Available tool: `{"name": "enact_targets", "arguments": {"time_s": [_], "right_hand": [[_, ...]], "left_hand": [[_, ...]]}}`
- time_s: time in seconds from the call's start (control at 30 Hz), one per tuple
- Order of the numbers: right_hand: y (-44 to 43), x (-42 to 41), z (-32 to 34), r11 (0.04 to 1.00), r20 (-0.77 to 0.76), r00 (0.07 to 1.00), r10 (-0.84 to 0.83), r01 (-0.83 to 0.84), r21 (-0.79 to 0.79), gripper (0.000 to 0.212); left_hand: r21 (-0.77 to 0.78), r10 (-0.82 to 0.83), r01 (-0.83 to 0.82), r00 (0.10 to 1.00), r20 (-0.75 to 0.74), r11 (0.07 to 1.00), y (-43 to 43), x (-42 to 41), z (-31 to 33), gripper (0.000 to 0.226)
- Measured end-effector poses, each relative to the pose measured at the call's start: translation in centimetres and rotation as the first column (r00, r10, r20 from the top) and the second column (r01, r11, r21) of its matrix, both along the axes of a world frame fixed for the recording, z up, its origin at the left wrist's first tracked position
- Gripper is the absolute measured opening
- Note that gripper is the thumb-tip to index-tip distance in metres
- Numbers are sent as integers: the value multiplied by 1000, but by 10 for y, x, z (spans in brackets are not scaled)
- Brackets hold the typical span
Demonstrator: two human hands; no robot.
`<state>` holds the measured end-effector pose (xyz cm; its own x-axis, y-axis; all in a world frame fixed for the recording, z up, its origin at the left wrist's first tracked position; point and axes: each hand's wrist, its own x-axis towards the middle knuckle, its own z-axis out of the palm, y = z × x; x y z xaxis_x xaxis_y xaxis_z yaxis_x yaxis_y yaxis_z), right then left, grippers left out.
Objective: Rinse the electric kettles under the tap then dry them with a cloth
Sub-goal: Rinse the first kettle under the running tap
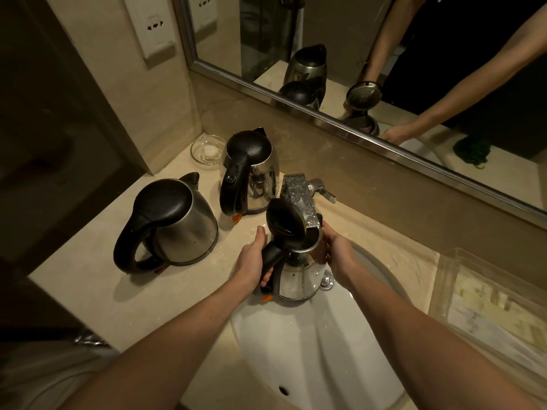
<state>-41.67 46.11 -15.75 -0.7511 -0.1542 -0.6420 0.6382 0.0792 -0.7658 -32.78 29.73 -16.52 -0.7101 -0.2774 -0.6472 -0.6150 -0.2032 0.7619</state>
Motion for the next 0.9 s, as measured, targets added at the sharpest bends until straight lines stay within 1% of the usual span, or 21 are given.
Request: {"name": "enact_targets", "arguments": {"time_s": [0.1, 0.17, 0.27, 0.33, 0.47, 0.63, 0.73, 0.9], "right_hand": [[0, 0, -1, 1000, 9, 1000, -12, 12, 12, 36], [1, 1, -2, 1000, 9, 1000, -20, 20, 15, 36], [0, 2, 1, 999, 1, 999, -33, 33, 23, 34], [-2, 3, 4, 999, 7, 999, -33, 33, 20, 35], [-5, 3, 8, 999, 32, 998, -49, 48, 18, 38], [-8, 0, 13, 998, 14, 998, -54, 54, 12, 37], [-8, -1, 14, 998, 8, 998, -55, 55, 5, 39], [-8, 1, 17, 998, 17, 998, -60, 60, -13, 37]], "left_hand": [[128, -37, 35, 999, 14, 991, -5, -3, 4, 76], [205, -60, 54, 998, 28, 977, -9, -5, 8, 79], [245, -87, 76, 996, 33, 967, -11, -6, 11, 83], [220, -66, 61, 998, 20, 974, -9, -7, 9, 83], [96, -2, 0, 1000, 21, 995, -3, -9, 2, 83], [-44, 35, -34, 999, 16, 998, 3, -9, 5, 74], [-68, 48, -46, 999, 25, 997, 5, -11, 6, 72], [-73, 49, -47, 999, 24, 996, 5, -10, 4, 76]]}}
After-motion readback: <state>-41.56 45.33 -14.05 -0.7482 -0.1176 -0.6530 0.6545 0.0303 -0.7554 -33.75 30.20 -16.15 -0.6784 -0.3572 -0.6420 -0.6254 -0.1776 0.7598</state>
